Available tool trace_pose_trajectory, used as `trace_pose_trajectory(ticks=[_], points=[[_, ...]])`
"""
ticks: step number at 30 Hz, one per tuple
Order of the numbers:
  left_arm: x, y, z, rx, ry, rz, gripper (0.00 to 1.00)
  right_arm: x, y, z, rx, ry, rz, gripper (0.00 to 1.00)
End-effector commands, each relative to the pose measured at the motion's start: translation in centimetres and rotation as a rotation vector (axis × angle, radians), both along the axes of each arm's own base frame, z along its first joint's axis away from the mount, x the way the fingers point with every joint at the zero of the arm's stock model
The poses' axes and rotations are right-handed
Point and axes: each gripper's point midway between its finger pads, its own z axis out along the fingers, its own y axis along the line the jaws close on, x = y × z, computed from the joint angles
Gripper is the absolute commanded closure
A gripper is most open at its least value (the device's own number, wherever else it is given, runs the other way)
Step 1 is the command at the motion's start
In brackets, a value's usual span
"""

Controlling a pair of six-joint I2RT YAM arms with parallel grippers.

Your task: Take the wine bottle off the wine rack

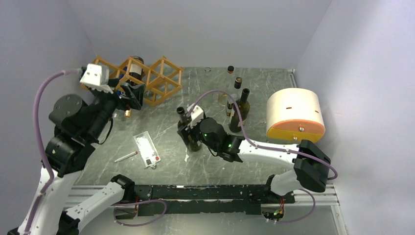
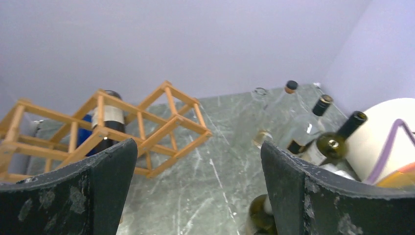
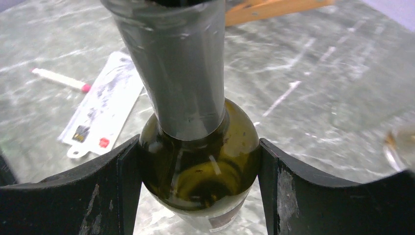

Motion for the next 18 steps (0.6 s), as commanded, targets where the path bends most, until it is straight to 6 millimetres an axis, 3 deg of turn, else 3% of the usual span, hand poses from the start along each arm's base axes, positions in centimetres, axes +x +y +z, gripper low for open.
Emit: trace_pose_trajectory(ticks=[1,9,15,16,18], points=[[0.3,3.4,1.6,-0.033,-0.186,0.172,0.01,4.3,-3.5,7.0,0.212,-0.111,-0.298,0.91],[0.6,5.9,-3.1,0.021,-0.235,0.308,0.01,11.2,-7.7,8.0,0.24,-0.132,-0.59,0.99],[0.5,6.5,-6.1,0.017,-0.255,0.338,0.02,14.0,-9.0,7.9,0.229,-0.192,-0.685,1.0],[0.6,6.4,-6.2,0.026,-0.254,0.334,0.03,14.5,-9.0,8.9,0.241,-0.213,-0.703,1.0],[0.5,6.9,-6.3,0.027,-0.246,0.357,0.03,15.2,-9.3,9.0,0.242,-0.229,-0.747,1.0]])
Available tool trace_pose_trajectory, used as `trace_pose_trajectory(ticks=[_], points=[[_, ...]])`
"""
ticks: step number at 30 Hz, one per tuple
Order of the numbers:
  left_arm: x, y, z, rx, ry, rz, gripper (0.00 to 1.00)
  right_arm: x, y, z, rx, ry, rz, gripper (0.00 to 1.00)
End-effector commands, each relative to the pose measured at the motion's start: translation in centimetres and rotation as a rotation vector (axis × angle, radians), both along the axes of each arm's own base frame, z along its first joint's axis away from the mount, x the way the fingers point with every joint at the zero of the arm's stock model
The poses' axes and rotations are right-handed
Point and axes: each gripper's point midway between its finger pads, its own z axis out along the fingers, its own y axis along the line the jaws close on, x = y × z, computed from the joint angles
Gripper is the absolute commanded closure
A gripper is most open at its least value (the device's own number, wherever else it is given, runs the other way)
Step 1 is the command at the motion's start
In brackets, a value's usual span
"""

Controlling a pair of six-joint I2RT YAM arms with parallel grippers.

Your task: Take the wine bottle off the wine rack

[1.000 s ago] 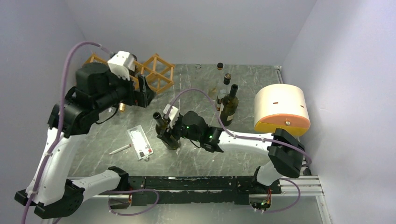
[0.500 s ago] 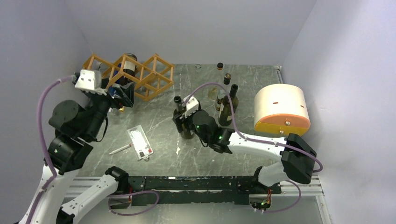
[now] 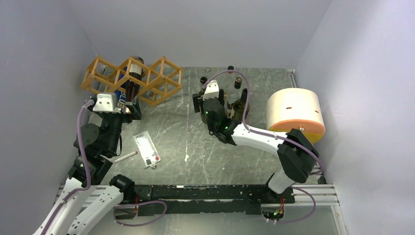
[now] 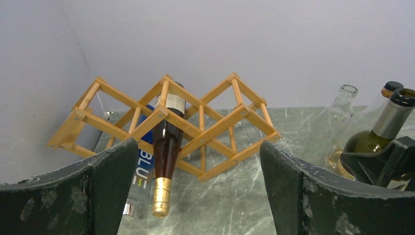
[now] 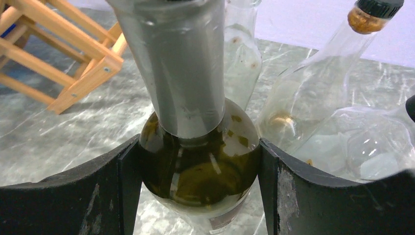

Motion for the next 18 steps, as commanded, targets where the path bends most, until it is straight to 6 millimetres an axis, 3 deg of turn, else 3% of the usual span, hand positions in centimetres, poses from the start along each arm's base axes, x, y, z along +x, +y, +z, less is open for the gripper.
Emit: trace_pose_trajectory(ticks=[1,18], points=[[-0.3,1.3,2.3,-0.035,-0.086,0.06,0.03,2.4,-0.3,6.0,0.142,-0.163,-0.124,1.0],[-0.7,1.9,2.0,-0.044,-0.102,0.078,0.04,4.9,-1.4,4.2,0.194,-0.241,-0.282,0.99]])
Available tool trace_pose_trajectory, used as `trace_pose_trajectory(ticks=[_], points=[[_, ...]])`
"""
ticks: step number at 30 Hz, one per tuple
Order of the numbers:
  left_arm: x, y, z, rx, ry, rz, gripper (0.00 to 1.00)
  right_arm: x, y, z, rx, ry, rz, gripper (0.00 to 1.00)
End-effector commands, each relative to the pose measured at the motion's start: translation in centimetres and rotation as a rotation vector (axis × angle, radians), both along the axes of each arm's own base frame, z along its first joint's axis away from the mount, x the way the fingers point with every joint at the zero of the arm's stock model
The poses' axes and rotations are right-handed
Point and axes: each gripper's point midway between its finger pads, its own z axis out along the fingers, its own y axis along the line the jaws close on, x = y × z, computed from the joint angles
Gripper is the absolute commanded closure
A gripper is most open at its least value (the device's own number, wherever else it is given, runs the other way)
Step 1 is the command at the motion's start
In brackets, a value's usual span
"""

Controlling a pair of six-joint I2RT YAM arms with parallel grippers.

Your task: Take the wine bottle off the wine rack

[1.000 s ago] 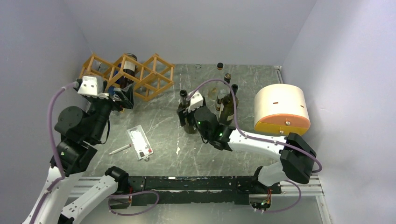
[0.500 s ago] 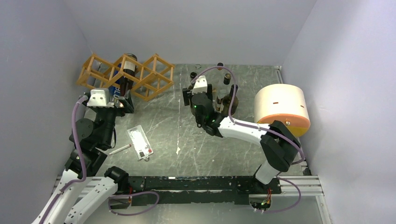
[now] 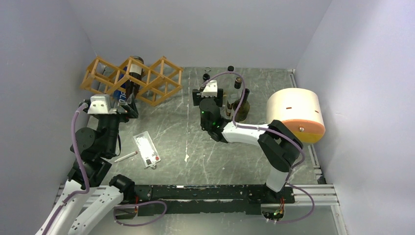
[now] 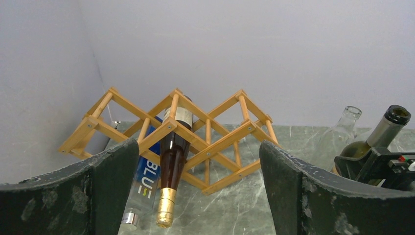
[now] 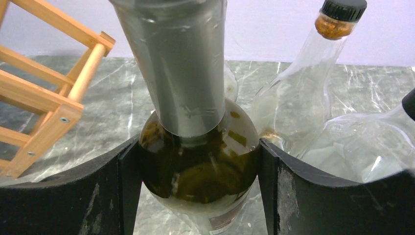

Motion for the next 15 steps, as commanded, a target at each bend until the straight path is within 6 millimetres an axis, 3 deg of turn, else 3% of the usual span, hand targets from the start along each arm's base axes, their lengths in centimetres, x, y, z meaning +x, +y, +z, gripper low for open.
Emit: trace_pose_trajectory(ticks=[1,15], points=[[-0.2,0.6,0.7,-0.016,-0.035,0.028,0.04,1.0,-0.6,4.6,0.15,-0.134,-0.071,0.99],[-0.1,0.7,0.5,-0.013,-0.032,0.032,0.04,2.2,-1.1,2.2,0.159,-0.107,-0.085,0.96]])
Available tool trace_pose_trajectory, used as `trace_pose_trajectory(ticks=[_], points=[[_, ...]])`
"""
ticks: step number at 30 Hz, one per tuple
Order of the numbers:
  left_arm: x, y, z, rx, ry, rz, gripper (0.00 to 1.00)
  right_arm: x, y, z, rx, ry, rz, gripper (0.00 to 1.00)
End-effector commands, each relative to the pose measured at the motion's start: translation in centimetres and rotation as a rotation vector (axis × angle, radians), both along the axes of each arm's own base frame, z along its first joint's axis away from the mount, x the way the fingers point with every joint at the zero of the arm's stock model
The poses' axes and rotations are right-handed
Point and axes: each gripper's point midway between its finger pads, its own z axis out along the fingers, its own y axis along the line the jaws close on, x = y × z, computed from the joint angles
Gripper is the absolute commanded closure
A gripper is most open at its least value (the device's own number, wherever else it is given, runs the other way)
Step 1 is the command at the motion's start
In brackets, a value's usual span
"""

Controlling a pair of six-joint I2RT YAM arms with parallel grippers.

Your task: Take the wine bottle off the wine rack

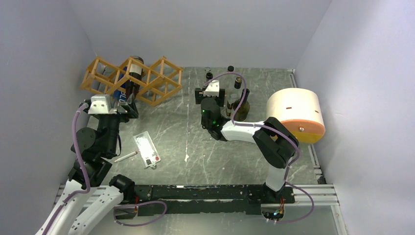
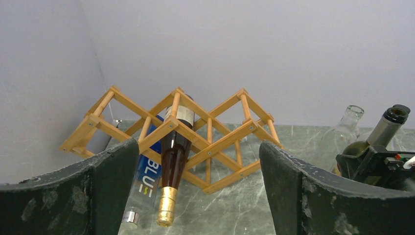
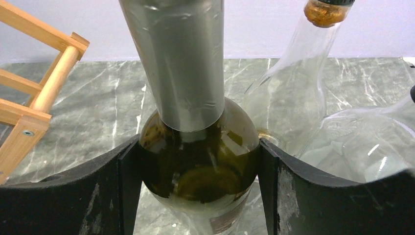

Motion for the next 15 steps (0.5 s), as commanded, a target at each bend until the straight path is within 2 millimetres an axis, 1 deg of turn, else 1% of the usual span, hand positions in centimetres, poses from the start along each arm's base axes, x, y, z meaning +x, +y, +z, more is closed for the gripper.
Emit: trace_pose_trajectory(ticks=[1,3,11,14,15], points=[[-0.1,0.5,0.7,-0.013,-0.033,0.023,0.04,0.8,0.1,3.5,0.144,-0.099,-0.024,0.96],[-0.1,0.5,0.7,-0.011,-0.031,0.023,0.04,0.9,0.0,3.0,0.144,-0.09,-0.025,0.94],[0.0,0.5,0.5,-0.01,-0.028,0.025,0.04,1.1,0.0,1.4,0.13,-0.06,-0.025,0.76],[0.0,0.5,0.5,-0.01,-0.027,0.025,0.04,1.2,0.2,0.9,0.117,-0.045,-0.018,0.65],[0.0,0.5,0.6,-0.011,-0.03,0.027,0.04,1.2,0.3,0.8,0.115,-0.041,-0.016,0.63]])
